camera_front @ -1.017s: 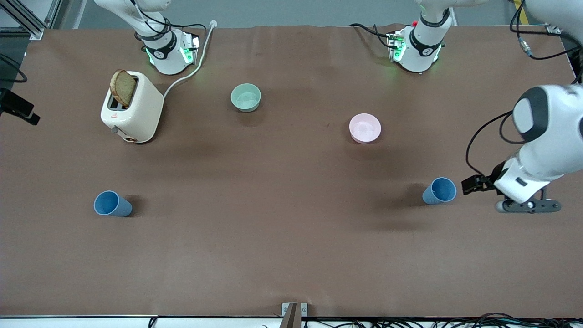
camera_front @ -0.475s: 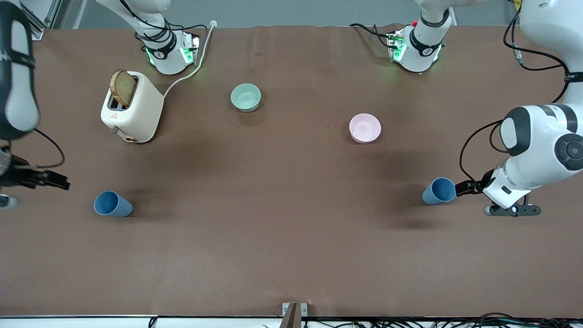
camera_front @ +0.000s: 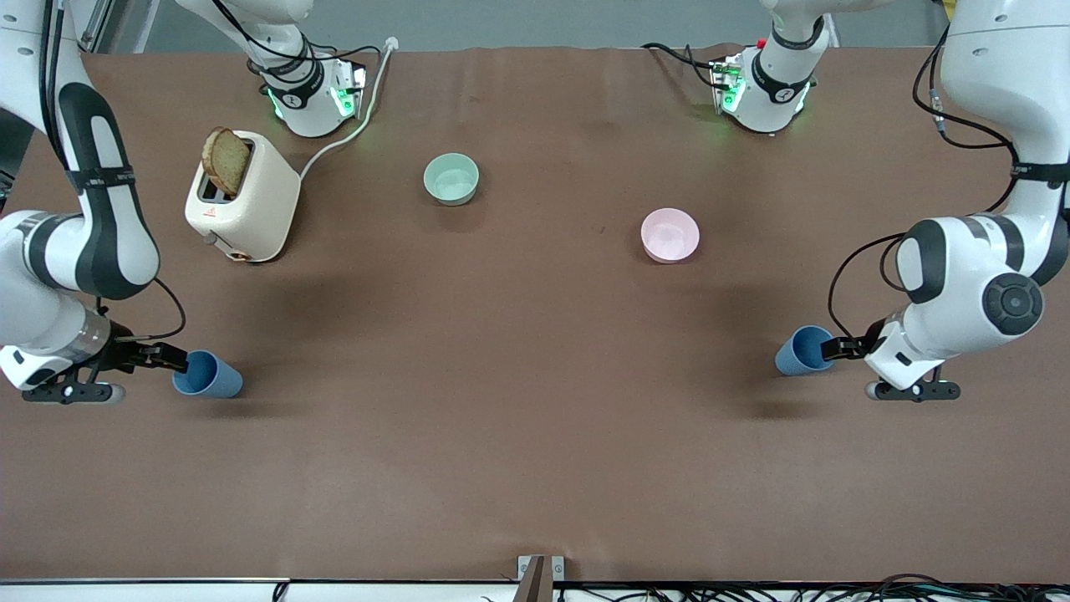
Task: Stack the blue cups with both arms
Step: 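Close the left gripper on its blue cup while the right gripper grasps its cup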
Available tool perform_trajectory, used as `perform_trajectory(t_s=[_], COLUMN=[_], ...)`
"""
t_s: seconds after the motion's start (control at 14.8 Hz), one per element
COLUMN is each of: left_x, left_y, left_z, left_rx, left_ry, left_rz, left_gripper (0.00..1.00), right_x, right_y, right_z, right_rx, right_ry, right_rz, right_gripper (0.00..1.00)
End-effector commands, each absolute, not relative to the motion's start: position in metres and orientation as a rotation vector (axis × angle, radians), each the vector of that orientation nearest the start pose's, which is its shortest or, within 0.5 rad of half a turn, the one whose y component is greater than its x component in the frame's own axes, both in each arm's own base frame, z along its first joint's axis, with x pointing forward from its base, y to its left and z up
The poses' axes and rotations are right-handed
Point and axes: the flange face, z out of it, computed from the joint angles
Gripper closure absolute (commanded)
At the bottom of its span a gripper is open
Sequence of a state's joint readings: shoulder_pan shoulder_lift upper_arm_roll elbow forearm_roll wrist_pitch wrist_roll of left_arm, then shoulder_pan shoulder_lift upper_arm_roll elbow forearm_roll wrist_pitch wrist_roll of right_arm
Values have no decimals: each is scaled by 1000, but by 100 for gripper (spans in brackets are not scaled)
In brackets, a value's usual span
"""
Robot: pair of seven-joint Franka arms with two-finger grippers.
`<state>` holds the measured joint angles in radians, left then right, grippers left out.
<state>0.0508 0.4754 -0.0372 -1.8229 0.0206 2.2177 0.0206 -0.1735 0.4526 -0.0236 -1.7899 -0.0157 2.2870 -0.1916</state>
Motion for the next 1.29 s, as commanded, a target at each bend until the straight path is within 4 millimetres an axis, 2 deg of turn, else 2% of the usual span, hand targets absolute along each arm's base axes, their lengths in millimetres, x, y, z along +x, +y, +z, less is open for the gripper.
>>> perform_trajectory(t_s=[0.0, 0.07, 0.2, 0.27, 0.41, 0.47, 0.68, 0.75, 0.81, 0.95, 1.08, 1.22], left_x=[631, 630, 628, 627, 621, 616, 601, 596, 591, 573, 556, 540], left_y=[3, -1, -6, -10, -37, -52, -103, -125, -155, -232, -308, -372], left_z=[263, 261, 258, 259, 269, 287, 335, 346, 354, 361, 361, 348], left_rx=[-3147, -3149, -3151, -3153, -3164, -3167, -3213, -3223, -3231, -3239, -3260, -3261], left_ry=[63, 72, 83, 95, 162, 181, 224, 207, 165, 30, -26, -118], left_rz=[143, 155, 167, 170, 231, 256, 303, 312, 310, 308, 282, 291], left_gripper=[33, 46, 83, 97, 100, 100, 100, 100, 100, 100, 100, 100], right_x=[641, 642, 643, 643, 644, 643, 643, 643, 643, 646, 654, 657], right_y=[-126, -127, -128, -127, -125, -124, -120, -122, -122, -121, -127, -118], right_z=[289, 284, 267, 263, 258, 250, 244, 243, 244, 249, 270, 304], right_rx=[-3158, -3159, -3161, -3160, -3160, -3158, -3154, -3154, -3155, -3157, -3161, -3157], right_ry=[-39, -40, -38, -40, -45, -47, -66, -62, -62, -68, -85, -99], right_rz=[-49, -56, -63, -56, -58, -39, -20, -20, -23, -37, -65, -73], right_gripper=[0, 0, 4, 8, 17, 26, 82, 95, 100, 100, 99, 99])
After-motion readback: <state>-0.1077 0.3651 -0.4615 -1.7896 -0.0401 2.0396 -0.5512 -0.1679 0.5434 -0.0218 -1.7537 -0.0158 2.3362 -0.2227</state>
